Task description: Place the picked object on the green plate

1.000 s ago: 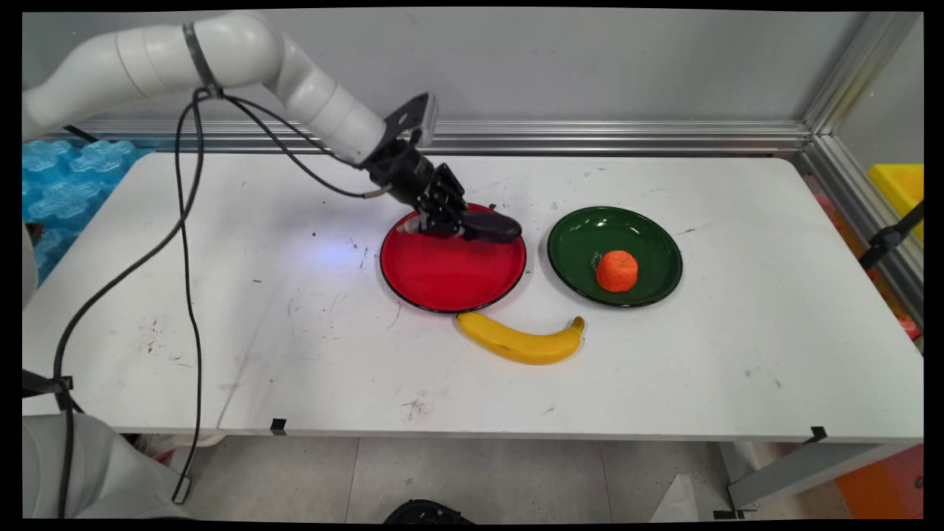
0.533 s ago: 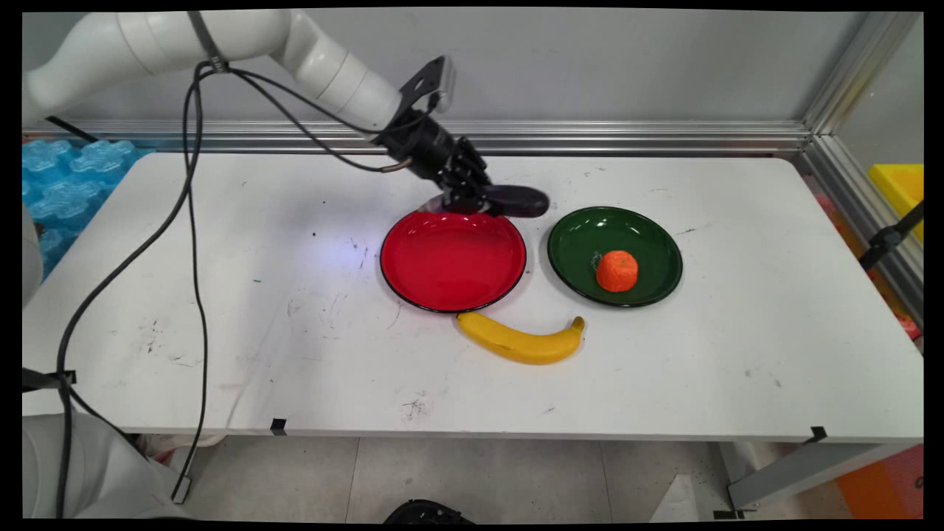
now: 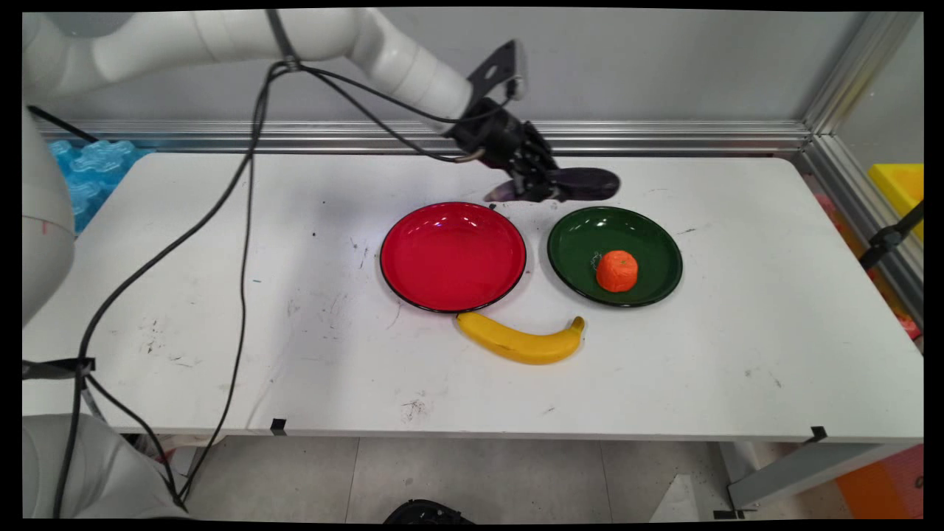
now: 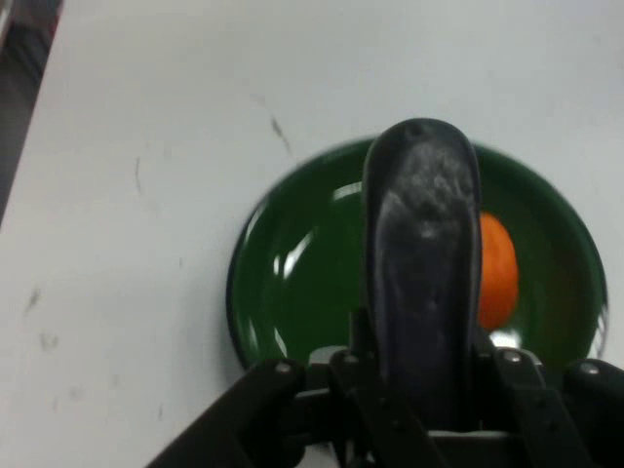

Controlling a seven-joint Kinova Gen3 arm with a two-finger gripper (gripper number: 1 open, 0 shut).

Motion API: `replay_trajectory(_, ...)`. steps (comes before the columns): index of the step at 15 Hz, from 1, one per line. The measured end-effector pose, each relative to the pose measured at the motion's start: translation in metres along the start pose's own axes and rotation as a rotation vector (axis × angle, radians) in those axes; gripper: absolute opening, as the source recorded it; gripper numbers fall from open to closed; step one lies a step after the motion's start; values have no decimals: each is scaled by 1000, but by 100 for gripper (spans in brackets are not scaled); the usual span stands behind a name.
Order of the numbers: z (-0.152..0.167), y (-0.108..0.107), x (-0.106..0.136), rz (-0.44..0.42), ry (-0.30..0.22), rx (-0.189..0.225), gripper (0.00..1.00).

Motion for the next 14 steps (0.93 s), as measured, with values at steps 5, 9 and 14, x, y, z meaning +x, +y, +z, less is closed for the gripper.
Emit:
replay_trajectory(5, 45, -2, 22, 5, 19, 14, 0)
replay_trajectory(9, 76, -2, 29, 4, 20, 21, 0)
replay_trajectory(14, 115, -4, 31, -4, 8, 31, 0)
